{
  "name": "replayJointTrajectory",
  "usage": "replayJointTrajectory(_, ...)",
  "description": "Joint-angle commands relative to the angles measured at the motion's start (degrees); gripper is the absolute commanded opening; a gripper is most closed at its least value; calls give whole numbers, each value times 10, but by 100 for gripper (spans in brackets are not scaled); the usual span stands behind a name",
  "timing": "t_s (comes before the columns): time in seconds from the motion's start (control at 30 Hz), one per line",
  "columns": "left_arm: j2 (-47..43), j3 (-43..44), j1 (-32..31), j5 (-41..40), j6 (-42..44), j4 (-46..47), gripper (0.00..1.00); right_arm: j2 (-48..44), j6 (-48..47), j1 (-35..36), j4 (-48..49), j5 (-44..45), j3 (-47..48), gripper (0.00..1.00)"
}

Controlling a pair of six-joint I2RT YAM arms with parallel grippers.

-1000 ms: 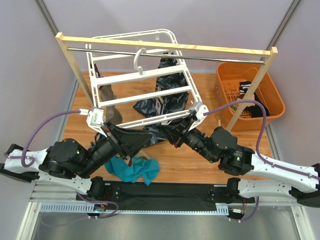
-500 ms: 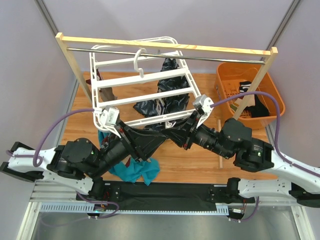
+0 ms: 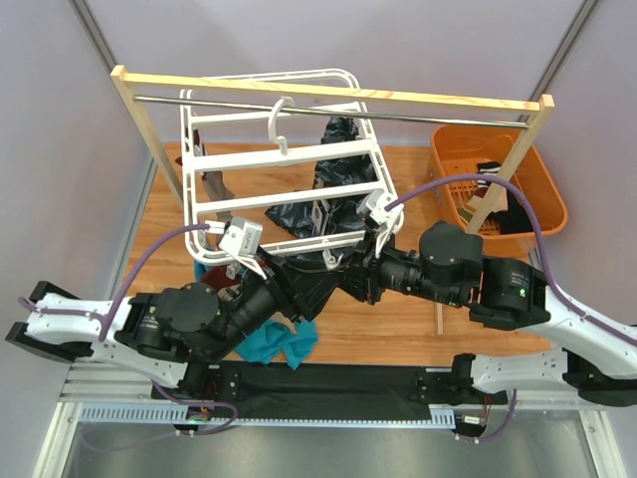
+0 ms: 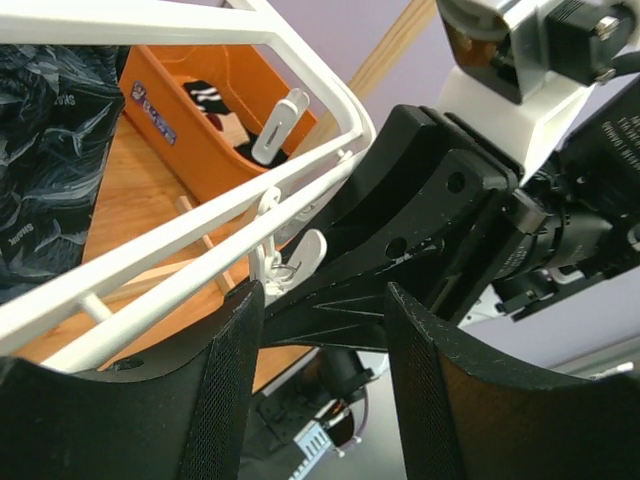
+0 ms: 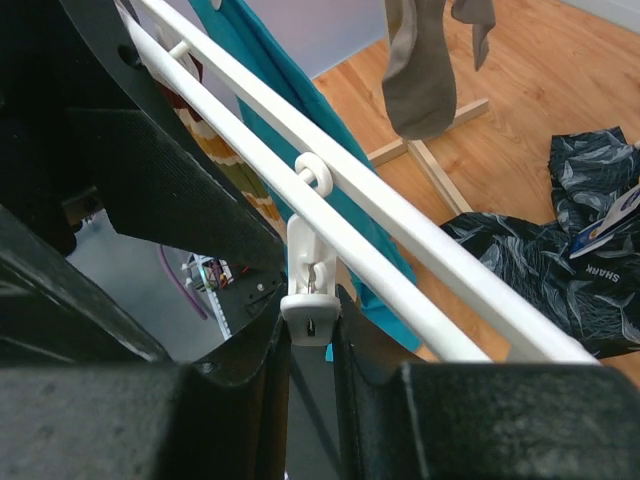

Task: Clip the socks to the hanger
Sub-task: Pick up the clamp from the hanger.

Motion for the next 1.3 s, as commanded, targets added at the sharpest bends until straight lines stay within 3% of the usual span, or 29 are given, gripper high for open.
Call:
replayJointTrajectory(0.0, 16, 29, 2, -36, 18, -1, 59, 8, -26, 3, -61, -47, 32, 0)
replayJointTrajectory(0.23, 39, 64, 1, -81, 1, -43, 57, 11, -33, 3, -70, -58, 43, 0)
replayJointTrajectory(0.33, 13, 22, 2, -100, -30, -13, 52, 8, -36, 3, -71, -60, 42, 0)
replayJointTrajectory(0.4, -4, -2, 4, -96, -14, 30, 52, 8, -35, 3, -70, -60, 42, 0)
replayJointTrajectory(0.53, 11, 32, 9, -83, -34, -18, 52, 11, -36, 3, -70, -60, 47, 0)
replayJointTrajectory(0.87, 42, 58, 12, -78, -38, -21, 52, 25, -42, 3, -81, -95, 63, 0)
replayJointTrajectory(1.27, 67, 86, 17, -66, -61, -88, 53, 31, -53, 3, -91, -110, 75, 0)
